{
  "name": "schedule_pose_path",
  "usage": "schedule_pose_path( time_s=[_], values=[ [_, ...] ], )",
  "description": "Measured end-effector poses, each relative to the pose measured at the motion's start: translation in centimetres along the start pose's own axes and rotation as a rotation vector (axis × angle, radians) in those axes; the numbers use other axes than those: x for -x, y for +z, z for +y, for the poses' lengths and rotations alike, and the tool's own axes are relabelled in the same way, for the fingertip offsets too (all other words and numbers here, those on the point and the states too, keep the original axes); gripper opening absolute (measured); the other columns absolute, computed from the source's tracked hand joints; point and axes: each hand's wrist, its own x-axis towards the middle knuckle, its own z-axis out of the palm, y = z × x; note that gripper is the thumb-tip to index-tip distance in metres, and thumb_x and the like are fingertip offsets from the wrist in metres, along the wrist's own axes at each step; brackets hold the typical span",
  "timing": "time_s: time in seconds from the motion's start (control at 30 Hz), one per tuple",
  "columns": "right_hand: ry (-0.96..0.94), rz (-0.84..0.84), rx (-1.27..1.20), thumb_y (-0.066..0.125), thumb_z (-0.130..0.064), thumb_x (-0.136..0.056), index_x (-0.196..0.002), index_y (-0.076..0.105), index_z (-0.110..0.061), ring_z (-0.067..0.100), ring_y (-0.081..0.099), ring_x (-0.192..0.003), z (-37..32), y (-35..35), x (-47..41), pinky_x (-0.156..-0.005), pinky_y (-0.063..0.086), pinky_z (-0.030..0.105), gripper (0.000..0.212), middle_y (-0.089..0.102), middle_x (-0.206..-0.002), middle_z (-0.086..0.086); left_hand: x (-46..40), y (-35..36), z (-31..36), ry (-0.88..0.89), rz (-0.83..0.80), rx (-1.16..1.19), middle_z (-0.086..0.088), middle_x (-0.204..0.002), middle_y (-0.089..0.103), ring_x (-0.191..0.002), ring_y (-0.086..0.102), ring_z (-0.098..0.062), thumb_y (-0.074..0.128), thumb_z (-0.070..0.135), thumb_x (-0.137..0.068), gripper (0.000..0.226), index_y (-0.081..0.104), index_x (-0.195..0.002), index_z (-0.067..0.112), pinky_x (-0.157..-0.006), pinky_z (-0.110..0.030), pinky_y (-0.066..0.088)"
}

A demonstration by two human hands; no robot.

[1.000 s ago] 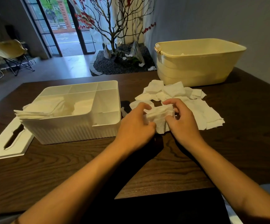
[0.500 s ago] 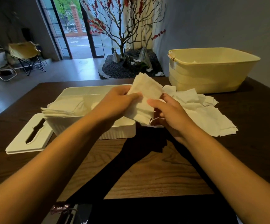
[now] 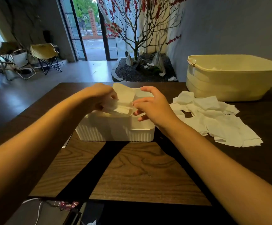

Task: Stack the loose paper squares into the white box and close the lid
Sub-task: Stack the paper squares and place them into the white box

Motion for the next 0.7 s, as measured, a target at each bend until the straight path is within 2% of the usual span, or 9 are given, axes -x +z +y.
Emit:
schedule_pose_path(
  time_s=[0.13,0.2,0.27,0.33,0.43,0.5,0.6,0.63,0.7],
  values=[
    [-0.121,-0.002,0.213,0.06,-0.002,-0.086,-0.116,0.057,-0.027,0.02,0.065,-0.078,1.2,0.3,-0.3,-0.056,0.057,0.037,0.039,0.066,-0.106,0.0,-0.7,0.3,-0.2,0.025,-0.008,-0.238,-0.009,-0.093,0.058,-0.061,0.051,-0.014,0.057,0.008,-0.096,0.006,0.056,-0.099,0.013,-0.047,-0.022,0.048],
    [-0.178,0.016,0.31,0.061,-0.004,-0.084,-0.111,0.061,-0.031,0.016,0.063,-0.083,1.6,0.5,-0.3,-0.07,0.06,0.044,0.038,0.066,-0.103,-0.008,-0.3,0.4,-0.3,0.023,-0.065,-0.371,-0.009,-0.074,0.057,-0.054,0.051,-0.02,0.058,0.014,-0.089,0.008,0.057,-0.084,0.009,-0.041,-0.02,0.045],
    [-0.206,0.021,0.363,0.06,-0.005,-0.084,-0.109,0.062,-0.033,0.009,0.059,-0.08,1.8,0.5,-0.1,-0.081,0.058,0.046,0.038,0.065,-0.104,-0.014,0.1,0.5,-0.3,0.034,-0.114,-0.555,-0.011,-0.07,0.058,-0.056,0.054,-0.023,0.058,0.02,-0.087,0.016,0.062,-0.082,0.005,-0.053,-0.026,0.049],
    [-0.233,0.015,0.387,0.059,-0.004,-0.085,-0.109,0.063,-0.032,0.009,0.058,-0.076,1.9,0.4,0.1,-0.083,0.058,0.047,0.038,0.065,-0.107,-0.015,0.4,0.8,-0.3,0.032,-0.093,-0.573,-0.011,-0.08,0.06,-0.068,0.056,-0.02,0.054,0.017,-0.098,0.016,0.064,-0.097,0.005,-0.062,-0.029,0.049],
    [-0.253,0.016,0.406,0.059,-0.004,-0.086,-0.11,0.063,-0.032,0.016,0.063,-0.075,1.9,0.4,0.2,-0.08,0.058,0.048,0.037,0.064,-0.11,-0.014,0.4,1.6,-0.4,0.064,-0.077,-0.578,-0.013,-0.103,0.058,-0.093,0.053,-0.023,0.048,0.013,-0.102,0.026,0.06,-0.122,0.002,-0.084,-0.033,0.044],
    [-0.263,0.008,0.421,0.059,-0.004,-0.087,-0.111,0.063,-0.032,0.016,0.063,-0.075,2.0,0.4,0.2,-0.08,0.059,0.046,0.036,0.063,-0.112,-0.013,0.6,2.3,-0.4,0.135,-0.043,-0.651,-0.012,-0.102,0.055,-0.094,0.051,-0.023,0.048,0.015,-0.103,0.029,0.059,-0.125,0.0,-0.083,-0.032,0.038],
    [-0.283,-0.009,0.422,0.058,-0.004,-0.089,-0.111,0.063,-0.029,0.006,0.058,-0.07,2.0,0.3,0.2,-0.075,0.056,0.037,0.034,0.064,-0.114,-0.012,1.7,2.4,0.2,0.32,0.109,-0.878,-0.009,-0.093,0.062,-0.08,0.055,-0.021,0.054,0.017,-0.1,0.027,0.063,-0.12,0.003,-0.075,-0.03,0.039],
    [-0.289,-0.01,0.42,0.058,-0.004,-0.089,-0.111,0.063,-0.028,0.003,0.056,-0.07,2.1,0.2,0.2,-0.074,0.054,0.034,0.033,0.064,-0.114,-0.013,1.8,2.1,0.5,0.38,0.13,-0.928,-0.01,-0.101,0.067,-0.085,0.058,-0.022,0.057,0.018,-0.099,0.028,0.064,-0.123,0.005,-0.075,-0.029,0.04],
    [-0.293,-0.007,0.419,0.057,-0.004,-0.089,-0.111,0.063,-0.028,0.001,0.056,-0.074,2.2,0.1,0.1,-0.075,0.053,0.032,0.033,0.064,-0.113,-0.014,1.8,1.3,0.9,0.411,0.024,-0.939,-0.008,-0.122,0.067,-0.1,0.06,-0.022,0.064,0.015,-0.096,0.036,0.062,-0.131,0.014,-0.081,-0.029,0.043]
  ],
)
